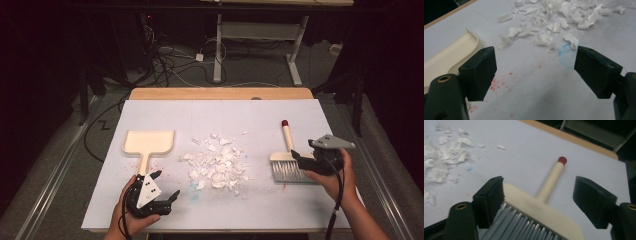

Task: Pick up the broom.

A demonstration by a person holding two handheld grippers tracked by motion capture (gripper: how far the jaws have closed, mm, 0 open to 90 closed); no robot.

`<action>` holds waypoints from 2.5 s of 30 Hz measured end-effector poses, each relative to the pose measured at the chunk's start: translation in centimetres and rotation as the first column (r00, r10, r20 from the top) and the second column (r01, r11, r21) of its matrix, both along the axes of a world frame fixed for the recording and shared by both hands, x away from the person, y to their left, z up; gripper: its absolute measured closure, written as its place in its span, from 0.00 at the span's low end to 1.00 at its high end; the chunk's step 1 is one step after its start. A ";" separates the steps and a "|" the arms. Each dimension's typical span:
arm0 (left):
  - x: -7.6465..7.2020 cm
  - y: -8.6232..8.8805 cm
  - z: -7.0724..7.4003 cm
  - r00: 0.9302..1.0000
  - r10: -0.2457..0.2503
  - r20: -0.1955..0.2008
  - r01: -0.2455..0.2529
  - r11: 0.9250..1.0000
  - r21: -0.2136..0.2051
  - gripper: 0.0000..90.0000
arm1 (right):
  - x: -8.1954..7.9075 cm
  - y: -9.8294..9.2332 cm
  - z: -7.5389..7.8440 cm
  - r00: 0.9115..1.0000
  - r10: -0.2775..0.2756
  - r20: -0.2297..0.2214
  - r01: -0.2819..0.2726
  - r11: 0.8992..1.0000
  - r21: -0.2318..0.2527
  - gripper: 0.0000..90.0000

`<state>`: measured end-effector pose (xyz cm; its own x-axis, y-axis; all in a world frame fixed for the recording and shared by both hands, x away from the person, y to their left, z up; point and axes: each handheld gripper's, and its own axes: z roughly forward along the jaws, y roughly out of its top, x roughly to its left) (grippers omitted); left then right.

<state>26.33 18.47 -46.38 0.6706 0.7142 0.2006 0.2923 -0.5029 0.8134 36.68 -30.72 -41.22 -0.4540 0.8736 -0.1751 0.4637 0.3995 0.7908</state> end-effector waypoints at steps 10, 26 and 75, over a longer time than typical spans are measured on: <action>0.2 0.2 -0.1 1.000 0.006 -0.007 -0.006 1.000 0.005 0.19 | 7.2 -0.2 -2.2 0.961 -0.148 -0.234 0.157 0.987 0.020 0.34; -0.1 -0.3 -0.1 1.000 -0.008 -0.026 0.009 1.000 0.013 0.19 | 10.1 1.5 -4.3 0.918 -0.195 -0.345 0.211 0.977 0.008 0.79; 4.0 -17.6 5.9 0.974 -0.225 0.008 0.219 0.938 -0.270 0.39 | -5.0 9.8 7.4 0.951 0.180 0.250 -0.248 0.929 0.273 0.79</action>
<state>30.30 0.85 -40.50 0.8203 0.5720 0.0057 0.2183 -0.3222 0.9212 31.64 -20.95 -33.82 -0.6165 0.7864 -0.0377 0.1969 0.2004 0.9597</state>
